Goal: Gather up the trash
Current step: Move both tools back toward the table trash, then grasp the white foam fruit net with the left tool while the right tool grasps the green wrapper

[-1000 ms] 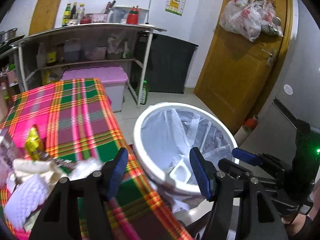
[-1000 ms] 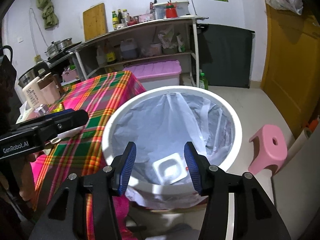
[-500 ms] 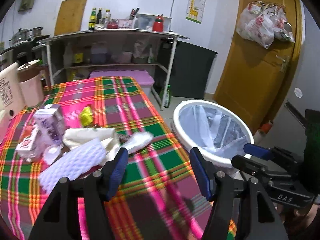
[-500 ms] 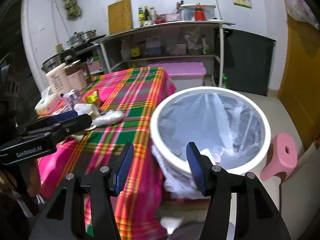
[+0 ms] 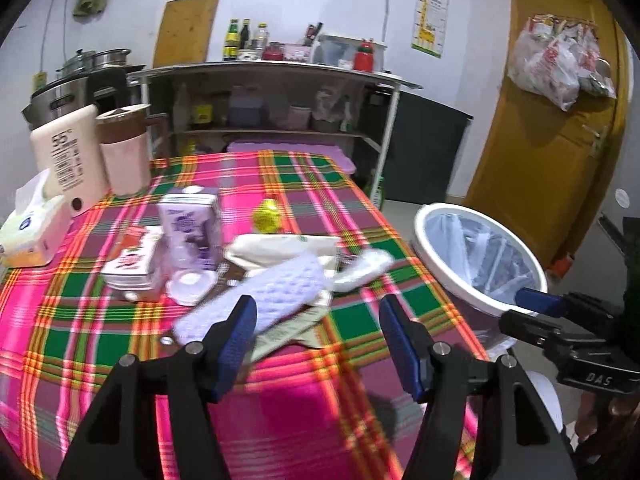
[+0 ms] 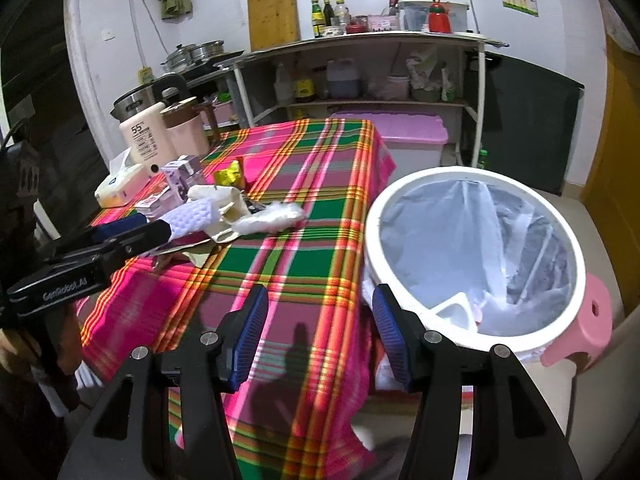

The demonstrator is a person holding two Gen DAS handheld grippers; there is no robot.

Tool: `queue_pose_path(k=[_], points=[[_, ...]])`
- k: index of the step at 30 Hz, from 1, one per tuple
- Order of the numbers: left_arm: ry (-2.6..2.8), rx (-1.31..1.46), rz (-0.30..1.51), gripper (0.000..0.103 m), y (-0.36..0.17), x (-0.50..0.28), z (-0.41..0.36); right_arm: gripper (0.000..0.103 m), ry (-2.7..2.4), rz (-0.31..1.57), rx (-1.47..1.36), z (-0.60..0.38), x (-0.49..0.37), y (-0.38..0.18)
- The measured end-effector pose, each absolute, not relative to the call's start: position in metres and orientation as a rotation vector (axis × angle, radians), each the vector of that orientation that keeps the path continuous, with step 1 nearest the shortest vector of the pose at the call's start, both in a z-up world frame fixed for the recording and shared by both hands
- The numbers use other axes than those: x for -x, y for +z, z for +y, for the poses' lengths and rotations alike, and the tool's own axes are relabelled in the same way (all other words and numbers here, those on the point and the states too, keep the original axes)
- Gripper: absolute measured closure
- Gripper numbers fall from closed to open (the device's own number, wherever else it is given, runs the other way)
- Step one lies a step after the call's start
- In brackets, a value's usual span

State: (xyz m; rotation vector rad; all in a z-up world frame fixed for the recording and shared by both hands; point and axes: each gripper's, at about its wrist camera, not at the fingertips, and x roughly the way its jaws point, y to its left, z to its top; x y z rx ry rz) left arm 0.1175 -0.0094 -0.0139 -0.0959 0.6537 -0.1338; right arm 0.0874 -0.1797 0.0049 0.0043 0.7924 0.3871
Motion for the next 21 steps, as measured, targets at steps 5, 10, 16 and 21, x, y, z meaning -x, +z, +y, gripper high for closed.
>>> queue_pose_path(k=[5, 10, 16, 21], points=[[-0.083, 0.095, 0.647, 0.037, -0.017, -0.125, 0.011, 0.048, 0.411, 0.799, 0.004, -0.171, -0.092, 0.003], [-0.076, 0.059, 0.674, 0.037, -0.026, -0.141, 0.024, 0.048, 0.421, 0.810, 0.009, -0.163, -0.097, -0.001], [-0.105, 0.037, 0.725, 0.045, -0.041, -0.152, 0.025, 0.048, 0.423, 0.826, 0.012, -0.158, -0.105, -0.006], [-0.130, 0.021, 0.748, 0.067, -0.042, -0.150, 0.019, 0.048, 0.426, 0.838, 0.014, -0.152, -0.111, -0.008]])
